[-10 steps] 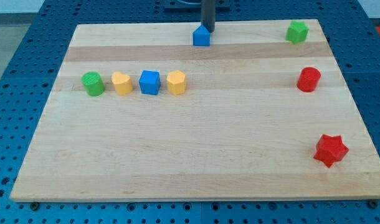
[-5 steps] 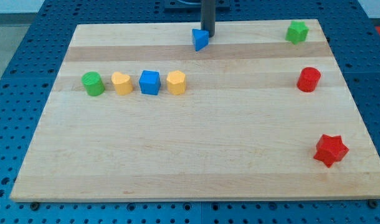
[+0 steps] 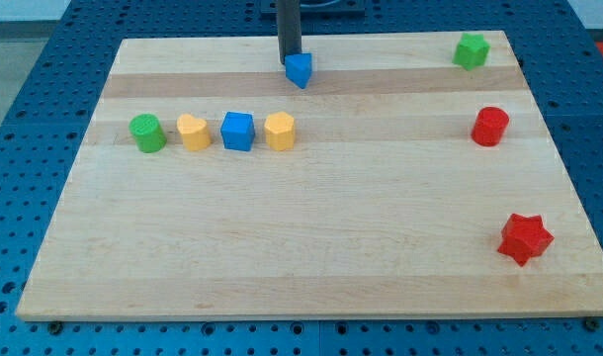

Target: Move the blue triangle towards the center

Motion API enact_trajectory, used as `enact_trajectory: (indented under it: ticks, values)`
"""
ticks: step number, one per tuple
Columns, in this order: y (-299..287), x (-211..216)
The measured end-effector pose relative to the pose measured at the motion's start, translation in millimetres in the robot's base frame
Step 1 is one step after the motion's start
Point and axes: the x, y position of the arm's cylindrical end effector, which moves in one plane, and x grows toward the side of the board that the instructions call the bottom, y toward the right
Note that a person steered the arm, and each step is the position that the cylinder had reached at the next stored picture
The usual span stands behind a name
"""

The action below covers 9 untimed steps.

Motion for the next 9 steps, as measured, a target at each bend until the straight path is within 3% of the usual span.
enact_trajectory:
  ticks: [4, 9]
  values:
    - [20.6, 9.2]
    - [34.7, 83.8]
